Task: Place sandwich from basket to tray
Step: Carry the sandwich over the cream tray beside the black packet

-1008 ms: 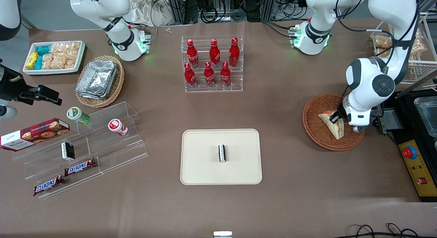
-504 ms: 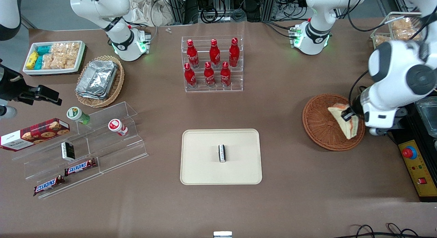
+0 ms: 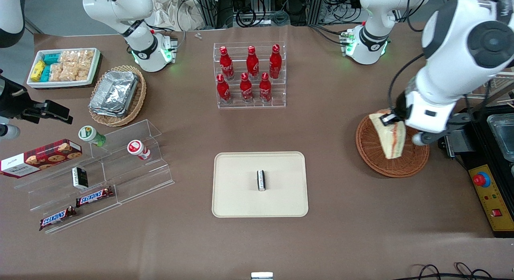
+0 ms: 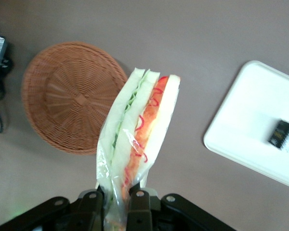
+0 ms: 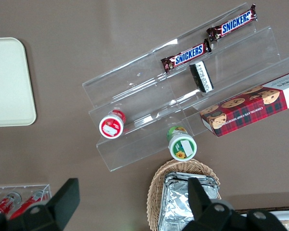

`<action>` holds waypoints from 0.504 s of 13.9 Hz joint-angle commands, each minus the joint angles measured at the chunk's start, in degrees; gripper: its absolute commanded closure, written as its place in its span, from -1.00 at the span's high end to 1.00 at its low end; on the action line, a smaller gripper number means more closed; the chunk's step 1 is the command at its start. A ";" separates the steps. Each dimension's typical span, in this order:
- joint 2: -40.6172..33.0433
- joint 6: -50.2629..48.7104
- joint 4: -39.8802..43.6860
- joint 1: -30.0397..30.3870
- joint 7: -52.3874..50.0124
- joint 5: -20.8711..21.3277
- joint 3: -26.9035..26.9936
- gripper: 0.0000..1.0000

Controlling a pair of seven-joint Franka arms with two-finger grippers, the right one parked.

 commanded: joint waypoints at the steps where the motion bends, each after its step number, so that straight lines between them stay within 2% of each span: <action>1: 8.40 -0.75 7.38 0.10 0.07 0.75 -5.50 -1.00; 4: 14.13 5.55 7.31 -3.75 -0.29 3.82 -6.57 -1.00; 7: 21.33 12.06 7.05 -5.95 0.15 4.88 -6.57 -1.00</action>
